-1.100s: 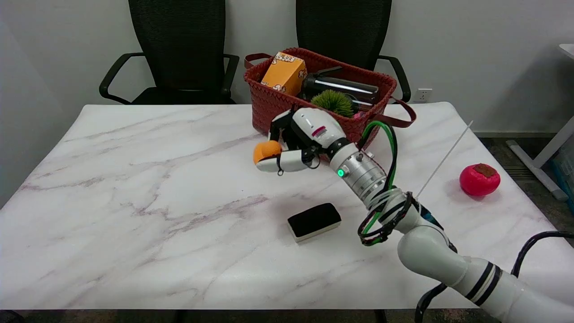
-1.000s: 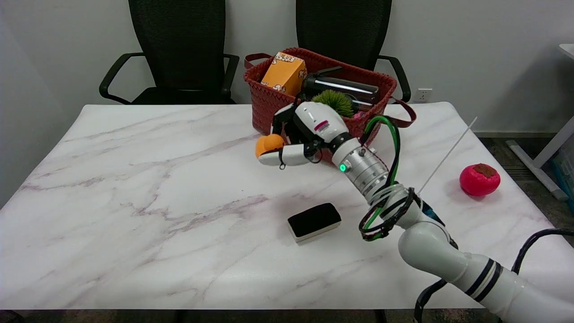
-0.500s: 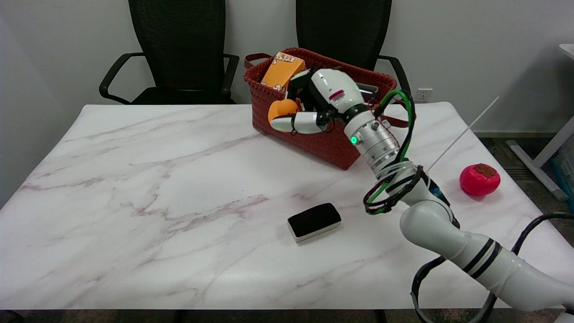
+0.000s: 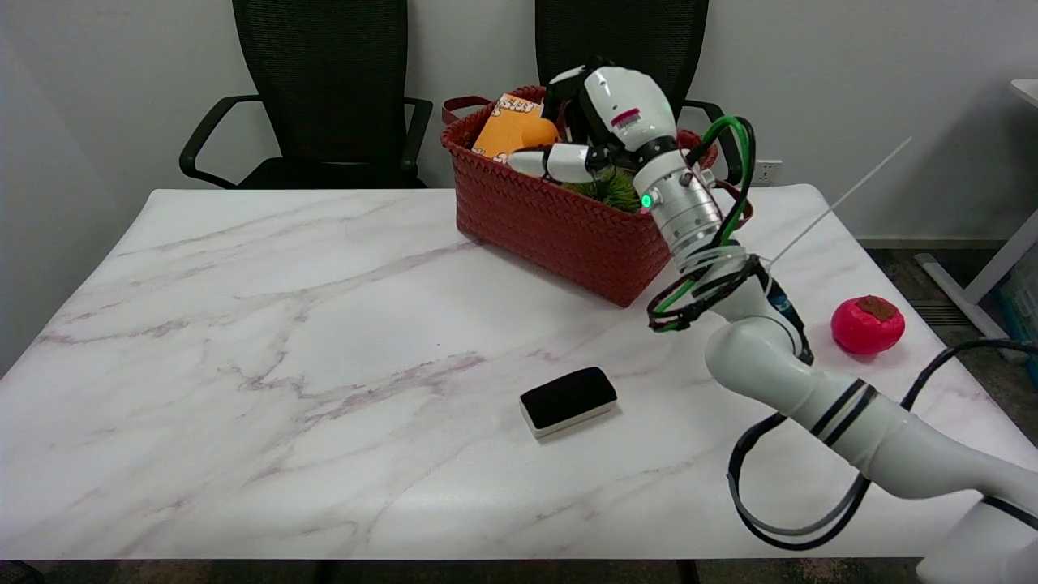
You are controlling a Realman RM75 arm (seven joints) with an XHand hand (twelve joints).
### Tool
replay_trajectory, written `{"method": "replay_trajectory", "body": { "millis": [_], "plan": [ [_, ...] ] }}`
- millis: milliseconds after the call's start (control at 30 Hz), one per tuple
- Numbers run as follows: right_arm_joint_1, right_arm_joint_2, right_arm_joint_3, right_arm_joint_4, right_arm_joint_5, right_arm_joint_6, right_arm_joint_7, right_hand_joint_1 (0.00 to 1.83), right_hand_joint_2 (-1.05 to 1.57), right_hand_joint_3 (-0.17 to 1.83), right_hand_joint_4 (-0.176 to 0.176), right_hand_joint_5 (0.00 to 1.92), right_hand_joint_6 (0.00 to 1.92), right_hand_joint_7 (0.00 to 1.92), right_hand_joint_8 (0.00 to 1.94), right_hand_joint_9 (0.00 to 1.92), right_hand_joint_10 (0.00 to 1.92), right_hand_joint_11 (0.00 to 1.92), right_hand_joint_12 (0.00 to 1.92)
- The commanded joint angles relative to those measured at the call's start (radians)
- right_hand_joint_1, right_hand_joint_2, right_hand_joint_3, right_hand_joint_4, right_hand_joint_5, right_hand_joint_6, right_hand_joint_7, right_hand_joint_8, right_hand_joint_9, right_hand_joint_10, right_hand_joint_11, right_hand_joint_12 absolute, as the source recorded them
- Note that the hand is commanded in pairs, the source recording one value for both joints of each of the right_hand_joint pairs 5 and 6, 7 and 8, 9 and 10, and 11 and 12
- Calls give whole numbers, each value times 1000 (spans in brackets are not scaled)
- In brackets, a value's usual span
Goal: Place the yellow duck into the brown storage basket.
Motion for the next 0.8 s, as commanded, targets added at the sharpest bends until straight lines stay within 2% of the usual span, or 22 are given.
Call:
{"method": "replay_trajectory", "body": {
  "millis": [33, 233, 500, 800],
  "plan": [
    [278, -40, -117, -333, -14, 110, 49, 835, 896, -104, 0, 1125, 1125, 1454, 1454, 1562, 1562, 1920, 1920],
    [373, -69, -146, -463, -60, 95, 55, 828, 909, -109, 0, 1131, 1131, 1462, 1462, 1563, 1563, 1920, 1920],
    [475, -98, -149, -596, -173, -6, 58, 812, 936, -101, 0, 1142, 1142, 1468, 1468, 1562, 1562, 1920, 1920],
    [514, -118, -173, -682, -181, -69, 87, 786, 989, -107, 0, 1165, 1165, 1477, 1477, 1569, 1569, 1920, 1920]
  ]
}}
